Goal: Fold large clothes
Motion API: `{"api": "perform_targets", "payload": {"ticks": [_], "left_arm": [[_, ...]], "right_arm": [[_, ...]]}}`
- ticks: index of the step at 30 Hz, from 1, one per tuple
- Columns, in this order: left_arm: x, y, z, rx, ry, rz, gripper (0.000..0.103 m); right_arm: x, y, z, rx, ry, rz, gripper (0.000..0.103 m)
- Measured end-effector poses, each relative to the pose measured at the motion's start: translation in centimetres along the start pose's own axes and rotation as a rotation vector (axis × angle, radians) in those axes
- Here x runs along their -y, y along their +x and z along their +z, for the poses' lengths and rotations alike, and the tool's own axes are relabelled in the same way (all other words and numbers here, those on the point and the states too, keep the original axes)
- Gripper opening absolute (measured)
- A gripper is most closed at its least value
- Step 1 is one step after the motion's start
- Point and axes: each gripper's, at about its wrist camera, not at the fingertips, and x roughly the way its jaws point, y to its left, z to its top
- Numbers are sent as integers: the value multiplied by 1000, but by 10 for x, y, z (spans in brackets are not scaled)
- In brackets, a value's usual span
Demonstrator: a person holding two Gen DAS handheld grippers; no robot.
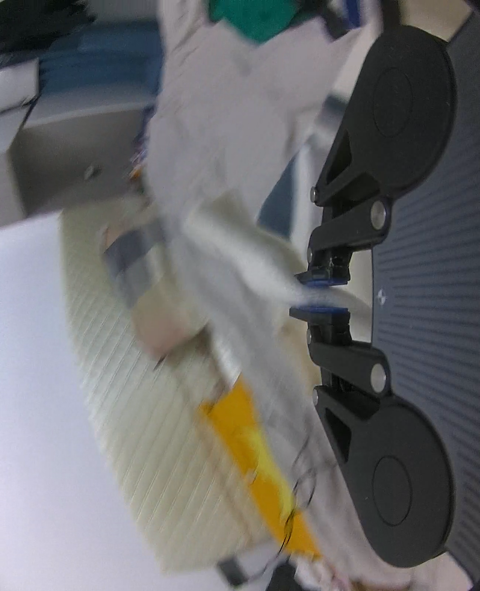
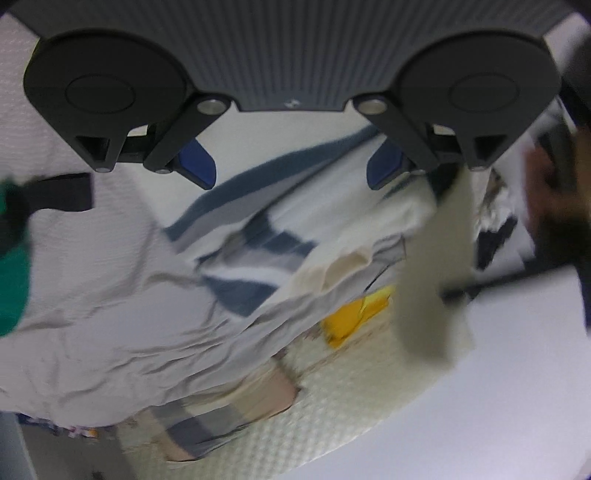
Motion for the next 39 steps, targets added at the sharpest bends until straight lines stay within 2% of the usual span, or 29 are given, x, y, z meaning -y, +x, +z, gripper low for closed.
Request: {"api": "perform_targets", "payload": {"ticks": [6, 9, 11, 12, 14, 15, 16, 18, 21, 23, 29, 35, 39], "left_arm": [[76, 58, -63, -144, 5, -78, 13], [87, 78, -88, -186, -41, -77, 14], [85, 86, -95, -182, -85, -72, 15], [82, 85, -97, -176, -117, -71, 18], [77, 80, -98, -212, -195, -68, 27], [70, 71, -92, -220, -230, -77, 43], [70, 63, -91, -213, -263, -96, 65], [68, 36, -89, -178, -317, -118, 75], [62, 5, -86, -186, -401, -134, 76], [54, -21, -87, -179, -466, -127, 76], [32, -96, -87, -120, -547, -12, 83], [24, -154, -103, -64, -596, 62, 83], [11, -168, -113, -57, -636, 110, 83]], "right_arm": [[26, -6, 11, 39, 95, -17, 90], [35, -3, 13, 41, 124, -24, 90], [37, 0, 12, 38, 128, -23, 90], [37, 3, 12, 35, 123, -28, 90], [37, 6, 12, 18, 125, -25, 90], [38, 8, 12, 8, 132, -14, 90], [38, 7, 12, 5, 134, -3, 90], [36, 5, 12, 11, 117, 1, 90], [34, 2, 11, 16, 104, -8, 90], [29, -1, 10, 40, 64, -52, 91], [9, -5, 4, 56, -45, -25, 91], [-14, -7, -6, 2, -138, 37, 91], [-24, 11, -3, -109, -209, 84, 90]]}}
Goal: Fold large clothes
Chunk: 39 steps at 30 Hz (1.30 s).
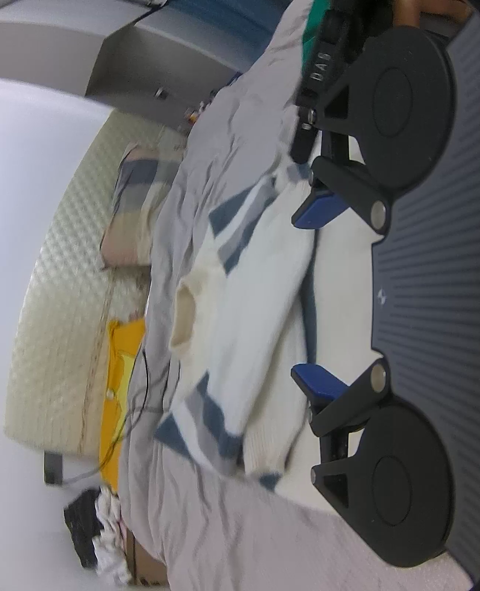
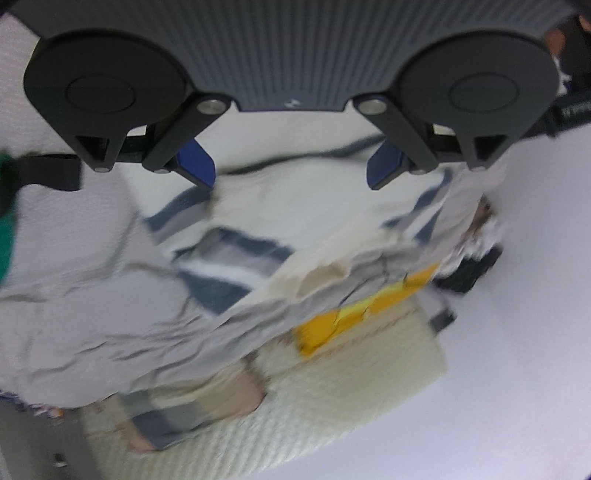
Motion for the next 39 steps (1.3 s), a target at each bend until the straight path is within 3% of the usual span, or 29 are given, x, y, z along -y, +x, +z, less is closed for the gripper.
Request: {"api": "perform_targets", "payload": {"ticks": [3, 8, 14, 16, 18, 20, 22, 27, 32, 34, 36, 39], "left_arm": [[-9, 0, 0, 10, -21, 21, 83], [-17, 19, -1, -29, -49, 32, 83], [-24, 47, -2, -96, -37, 71, 83], [-29, 53, -1, -104, -44, 87, 83], [-37, 61, -1, -121, -61, 95, 83], [-45, 70, -2, -138, -81, 103, 83], [-52, 78, -3, -157, -108, 108, 83], [-65, 91, -7, -193, -181, 97, 83], [-70, 93, -12, -202, -211, 102, 83], [-71, 96, -14, -214, -215, 108, 83], [-73, 99, -14, -220, -210, 122, 83], [-76, 102, -15, -226, -213, 146, 83]], "right_arm": [[2, 21, 12, -46, -78, -25, 90], [20, 57, 25, -61, -38, -39, 90], [58, 103, 19, -119, 155, -51, 89], [63, 119, 18, -136, 151, -68, 79], [61, 129, 19, -123, 111, -57, 77], [57, 134, 20, -110, 106, -50, 68], [56, 137, 21, -110, 114, -52, 52], [41, 133, 28, -101, 26, -88, 25], [24, 114, 37, -7, -88, -131, 18], [28, 114, 37, -3, -115, -188, 18], [43, 119, 36, -28, -80, -226, 18], [69, 128, 31, -78, 31, -202, 19]]}}
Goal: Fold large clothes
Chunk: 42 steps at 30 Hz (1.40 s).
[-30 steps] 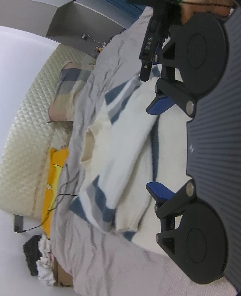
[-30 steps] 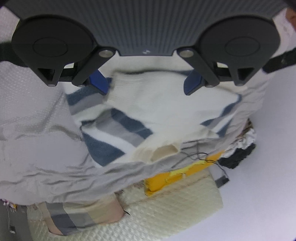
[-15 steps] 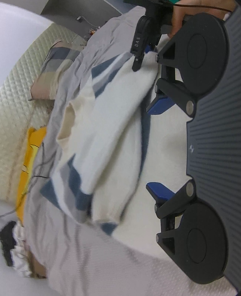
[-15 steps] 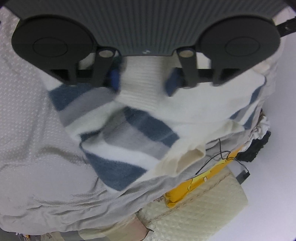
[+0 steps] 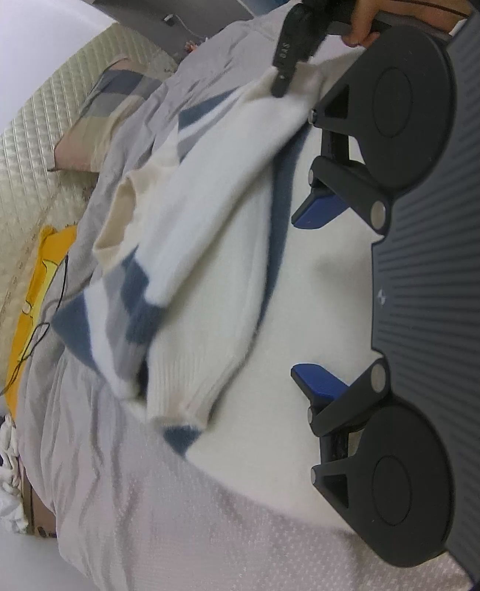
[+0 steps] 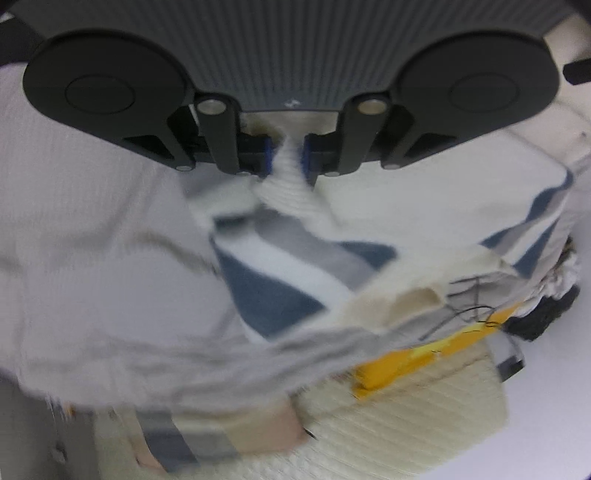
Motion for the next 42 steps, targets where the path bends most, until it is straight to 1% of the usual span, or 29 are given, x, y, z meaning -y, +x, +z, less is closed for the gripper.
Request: {"api": "perform_targets", "payload": {"ticks": [2, 4, 6, 9, 12, 13, 14, 15, 16, 18, 20, 21, 22, 23, 24, 26, 28, 29, 31, 34, 35, 38, 39, 42], "left_arm": [[-2, 2, 1, -1, -5, 8, 83], [-2, 4, 1, -2, -4, 20, 83], [-3, 3, 2, 4, -6, 18, 83], [-4, -3, 4, 18, -24, 21, 83], [-9, -13, 5, 37, -45, 31, 83], [-10, -17, 6, 45, -50, 40, 83], [-13, -21, 6, 52, -56, 52, 83], [-15, -25, 7, 58, -61, 67, 83], [-18, -29, 8, 61, -66, 86, 83], [-27, -36, 10, 66, -78, 128, 83], [-38, -44, 10, 78, -107, 177, 83], [-45, -48, 10, 81, -129, 199, 83], [-51, -51, 9, 82, -151, 219, 83], [-57, -55, 8, 85, -171, 242, 83], [-63, -58, 7, 89, -188, 271, 83], [-73, -62, 6, 89, -220, 328, 83], [-82, -59, 4, 53, -240, 376, 83], [-85, -57, 3, 25, -256, 387, 83], [-90, -53, 1, -28, -284, 360, 83], [-97, -55, 1, -111, -322, 278, 83], [-99, -55, 0, -148, -339, 236, 84], [-109, -52, -6, -335, -432, 37, 84], [-112, -55, -8, -358, -459, 2, 84], [-116, -68, -8, -390, -489, -65, 84]], "right_arm": [[4, 0, -1, -6, 25, 13, 20], [0, -5, -1, -4, 14, 10, 23], [-2, -13, -3, -6, 18, 14, 23], [-2, -33, -7, -8, 46, 4, 28], [3, -63, -12, -8, 83, 3, 28], [4, -71, -13, -12, 96, -4, 38], [5, -82, -15, -17, 107, -10, 45], [6, -90, -17, -18, 108, -10, 55], [6, -98, -20, -16, 105, -14, 57], [8, -115, -29, -18, 116, -35, 57], [13, -126, -38, -39, 155, -38, 58], [17, -130, -43, -54, 184, -43, 61], [22, -133, -47, -62, 214, -46, 69], [27, -136, -51, -74, 242, -54, 72], [33, -137, -55, -87, 269, -65, 80], [44, -138, -62, -116, 311, -104, 81], [51, -135, -67, -149, 340, -133, 81], [53, -133, -70, -166, 361, -128, 81], [58, -131, -77, -204, 411, -83, 81], [60, -130, -88, -274, 488, 35, 82], [61, -132, -92, -289, 517, 73, 82], [62, -137, -99, -309, 586, 152, 84], [63, -138, -100, -314, 607, 176, 84], [61, -141, -104, -335, 654, 249, 84]]}}
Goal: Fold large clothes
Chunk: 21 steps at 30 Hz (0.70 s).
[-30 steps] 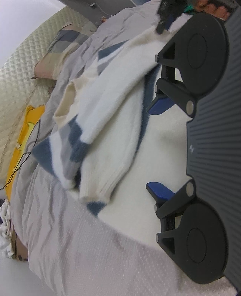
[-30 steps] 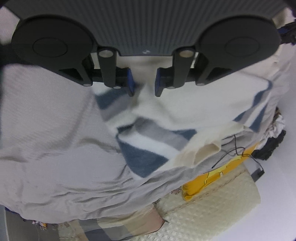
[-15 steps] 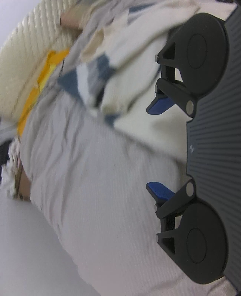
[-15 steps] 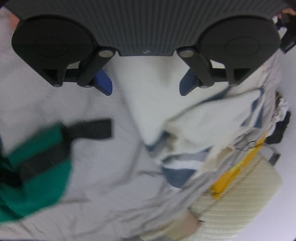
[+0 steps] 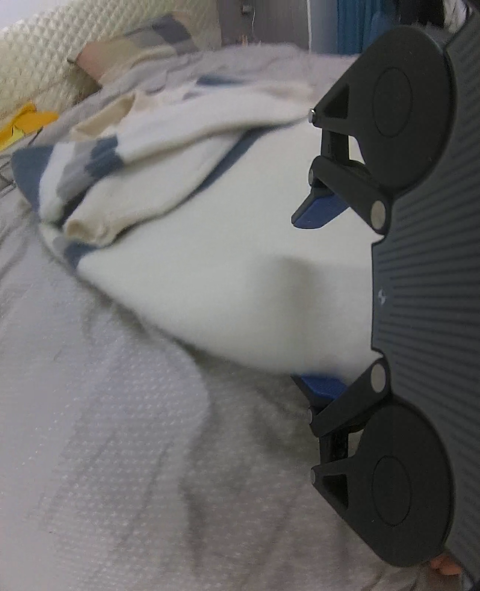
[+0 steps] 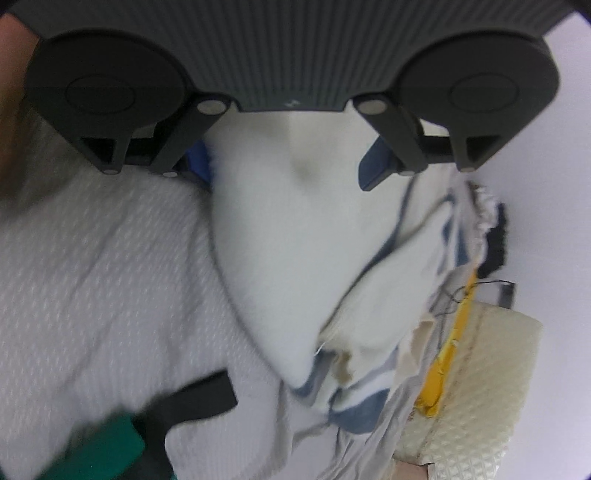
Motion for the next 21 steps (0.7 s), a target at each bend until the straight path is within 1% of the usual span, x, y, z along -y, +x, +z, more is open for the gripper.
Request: {"api": "perform_targets", "payload": {"ticks": [2, 5, 6, 7, 11, 13, 14, 15, 16, 17, 18, 19, 20, 21], "left_arm": [[0, -5, -2, -35, 7, -32, 84], [-3, -19, -10, -57, 21, -93, 84], [-3, -24, -14, -61, 30, -109, 84], [-4, -25, -19, -65, 37, -107, 84], [11, -20, -33, -107, 108, -24, 84], [17, -12, -40, -129, 142, 57, 84], [21, -10, -44, -134, 156, 85, 84], [24, -8, -47, -141, 166, 104, 84], [26, -6, -50, -150, 175, 106, 82], [30, -2, -56, -170, 198, 94, 82], [35, 1, -60, -196, 231, 76, 82], [40, 3, -66, -208, 261, 65, 77], [41, 2, -70, -194, 264, 80, 72], [40, 1, -74, -181, 260, 82, 59]], "right_arm": [[-2, -1, -3, -28, 8, 49, 84], [-1, -5, -9, -67, 25, 120, 84], [-2, -6, -9, -72, 25, 131, 84], [-3, -6, -10, -73, 24, 131, 84], [0, 2, -8, -72, 41, 62, 83], [3, 11, -8, -86, 49, 14, 83], [3, 16, -8, -93, 39, -4, 82], [2, 20, -8, -97, 28, -21, 81], [1, 22, -8, -98, 20, -26, 79], [0, 23, -8, -98, 15, -27, 76], [0, 23, -8, -99, 15, -10, 64], [-2, 23, -8, -105, 14, 15, 48], [-3, 21, -8, -104, 13, 38, 41], [-6, 20, -9, -93, 5, 52, 32]]}}
